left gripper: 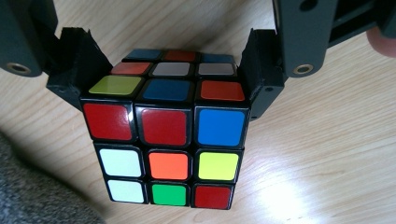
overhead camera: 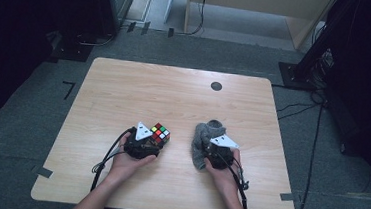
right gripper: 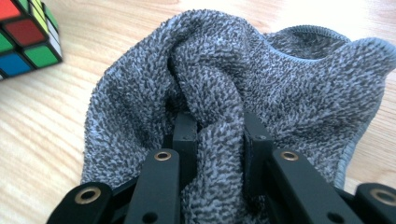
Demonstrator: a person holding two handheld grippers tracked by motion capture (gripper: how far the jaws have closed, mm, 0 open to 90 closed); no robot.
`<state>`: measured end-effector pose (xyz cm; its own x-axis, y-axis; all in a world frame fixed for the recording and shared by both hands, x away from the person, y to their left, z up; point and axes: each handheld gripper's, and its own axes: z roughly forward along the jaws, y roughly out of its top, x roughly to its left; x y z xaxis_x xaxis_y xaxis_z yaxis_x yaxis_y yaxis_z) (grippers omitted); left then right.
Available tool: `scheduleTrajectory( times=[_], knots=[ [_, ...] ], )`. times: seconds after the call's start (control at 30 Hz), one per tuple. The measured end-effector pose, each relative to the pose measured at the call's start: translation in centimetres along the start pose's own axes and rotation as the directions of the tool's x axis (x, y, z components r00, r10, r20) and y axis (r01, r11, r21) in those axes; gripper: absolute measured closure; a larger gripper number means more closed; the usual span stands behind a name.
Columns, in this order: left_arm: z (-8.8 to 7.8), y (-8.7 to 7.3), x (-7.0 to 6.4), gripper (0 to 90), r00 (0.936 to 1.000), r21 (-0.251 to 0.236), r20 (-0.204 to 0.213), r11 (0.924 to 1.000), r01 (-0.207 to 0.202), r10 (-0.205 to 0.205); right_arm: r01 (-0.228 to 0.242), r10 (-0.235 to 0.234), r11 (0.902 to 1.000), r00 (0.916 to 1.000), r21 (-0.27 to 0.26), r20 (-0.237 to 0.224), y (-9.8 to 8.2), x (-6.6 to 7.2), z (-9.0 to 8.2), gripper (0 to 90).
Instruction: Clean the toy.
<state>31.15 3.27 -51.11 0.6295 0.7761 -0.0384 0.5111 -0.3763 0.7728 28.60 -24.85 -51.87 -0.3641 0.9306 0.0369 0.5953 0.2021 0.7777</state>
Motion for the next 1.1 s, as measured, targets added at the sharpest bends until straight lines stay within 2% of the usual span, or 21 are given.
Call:
scheduleTrajectory(
  times=[0.1, 0.17, 0.23, 0.33, 0.4, 0.47, 0.6, 0.67, 0.73, 0.83, 0.9, 1.0, 1.1],
  knots=[
    [0.2, 0.2, -0.1, 32.6, 0.9997, -0.005, -0.010, 0.9998, 0.020, -0.020, 0.000, 0.000, 1.0000, 1.0000, -0.010, 0.003, 0.1, 0.3, 0.4, 71.8],
    [0.3, 0.3, -0.1, 32.6, 0.9995, -0.005, -0.012, 0.9996, 0.027, -0.028, -0.016, 0.016, 0.9998, 0.9998, -0.013, -0.007, 0.2, 0.2, 0.6, 66.4],
    [0.4, 0.4, 0.0, 32.3, 0.9995, -0.002, -0.012, 0.9996, 0.029, -0.029, -0.042, 0.042, 0.9990, 0.9982, -0.017, -0.042, 0.4, -0.1, 0.8, 59.8],
    [0.5, 0.6, 0.1, 31.7, 0.9993, 0.005, -0.012, 0.9993, 0.036, -0.036, -0.054, 0.052, 0.9984, 0.9960, -0.017, -0.072, 0.5, -0.4, 0.9, 57.4],
    [0.8, 0.8, -0.1, 32.4, 0.9991, 0.004, -0.026, 0.9994, 0.033, -0.033, -0.043, 0.042, 0.9989, 0.9968, -0.018, -0.067, 0.6, -0.5, 1.0, 64.1],
    [1.1, 0.9, -0.3, 32.7, 0.9989, 0.005, -0.038, 0.9996, 0.028, -0.027, -0.032, 0.032, 0.9993, 0.9987, -0.017, -0.041, 0.6, -0.4, 1.1, 70.9],
    [1.6, 1.3, -0.6, 32.6, 0.9981, 0.004, -0.050, 0.9993, 0.036, -0.036, -0.014, 0.013, 0.9998, 0.9997, -0.016, -0.022, 0.7, -0.2, 1.2, 70.1],
    [1.5, 1.4, -0.6, 31.2, 0.9978, 0.002, -0.052, 0.9992, 0.040, -0.040, -0.023, 0.022, 0.9996, 0.9988, -0.019, -0.045, 0.7, -0.3, 1.2, 59.6],
    [1.1, 1.3, -0.4, 26.4, 0.9987, -0.018, -0.030, 0.9990, 0.040, -0.041, -0.019, 0.016, 0.9992, 0.9964, -0.035, -0.083, 0.7, -0.3, 1.0, 49.4],
    [0.4, 1.1, -0.2, 21.8, 0.9992, -0.047, -0.011, 0.9982, 0.039, -0.039, -0.037, 0.030, 0.9969, 0.9941, -0.069, -0.105, 0.8, -0.6, 0.2, 31.6],
    [-0.1, 1.0, 0.1, 19.0, 0.9981, -0.057, 0.015, 0.9965, 0.061, -0.060, -0.053, 0.045, 0.9950, 0.9942, -0.085, -0.097, 0.9, -0.8, -0.2, 23.0],
    [-1.0, 0.9, 0.4, 17.1, 0.9957, -0.048, 0.046, 0.9955, 0.082, -0.080, -0.076, 0.065, 0.9923, 0.9918, -0.098, -0.110, 1.2, -1.2, -1.1, 13.4],
    [-2.3, 0.6, 1.1, 16.1, 0.9922, -0.055, 0.071, 0.9928, 0.106, -0.102, -0.026, 0.018, 0.9921, 0.9977, -0.122, -0.065, 1.2, -1.4, -2.2, 13.2]
  ],
)
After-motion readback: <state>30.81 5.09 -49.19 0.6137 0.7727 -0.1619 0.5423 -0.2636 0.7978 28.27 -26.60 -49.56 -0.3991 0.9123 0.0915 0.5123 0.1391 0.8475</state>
